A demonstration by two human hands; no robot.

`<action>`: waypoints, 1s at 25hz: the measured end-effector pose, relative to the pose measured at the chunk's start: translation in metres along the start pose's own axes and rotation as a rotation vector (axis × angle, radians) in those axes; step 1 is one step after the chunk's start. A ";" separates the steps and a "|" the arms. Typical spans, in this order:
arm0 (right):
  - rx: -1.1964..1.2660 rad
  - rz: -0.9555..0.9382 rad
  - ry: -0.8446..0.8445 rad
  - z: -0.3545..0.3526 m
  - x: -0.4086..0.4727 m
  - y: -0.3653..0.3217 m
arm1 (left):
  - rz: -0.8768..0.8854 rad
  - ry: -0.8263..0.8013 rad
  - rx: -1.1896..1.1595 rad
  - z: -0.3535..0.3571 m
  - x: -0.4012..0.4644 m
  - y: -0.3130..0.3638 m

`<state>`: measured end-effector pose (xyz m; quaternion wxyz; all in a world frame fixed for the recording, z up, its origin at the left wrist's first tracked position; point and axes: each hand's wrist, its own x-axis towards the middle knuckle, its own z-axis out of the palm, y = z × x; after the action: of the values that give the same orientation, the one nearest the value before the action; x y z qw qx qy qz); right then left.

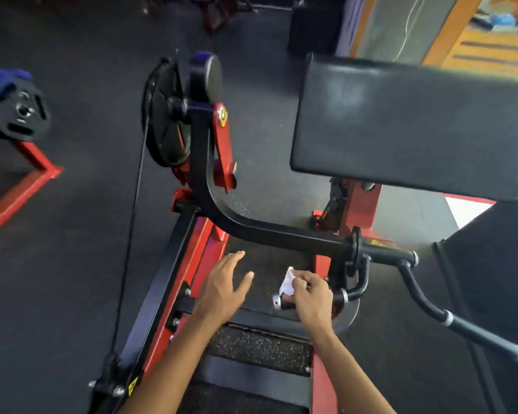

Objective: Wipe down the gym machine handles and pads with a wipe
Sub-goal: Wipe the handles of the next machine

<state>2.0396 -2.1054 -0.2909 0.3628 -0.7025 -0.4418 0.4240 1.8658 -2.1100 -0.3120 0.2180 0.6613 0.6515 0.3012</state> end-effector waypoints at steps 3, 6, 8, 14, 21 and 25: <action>-0.154 -0.301 -0.115 -0.007 -0.016 -0.062 | -0.074 0.142 -0.004 -0.063 -0.009 0.025; -0.293 -0.592 -0.207 -0.007 -0.034 -0.114 | -0.111 0.253 0.014 -0.118 -0.030 0.044; -0.417 -0.748 -0.266 0.000 -0.052 -0.145 | -0.153 0.315 -0.003 -0.155 -0.054 0.053; -0.450 -1.016 -0.464 0.046 -0.117 -0.211 | -0.312 0.518 0.032 -0.245 -0.127 0.042; -0.473 -1.147 -0.663 0.119 -0.206 -0.262 | -0.461 0.715 0.114 -0.326 -0.208 0.024; -0.472 -1.215 -0.764 0.169 -0.256 -0.274 | -0.564 0.780 0.113 -0.365 -0.255 -0.003</action>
<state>1.7347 -2.2256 -0.0415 0.1942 -0.1985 -0.9255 0.2575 1.6221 -2.4006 -0.0793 -0.0057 0.3074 0.8539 0.4200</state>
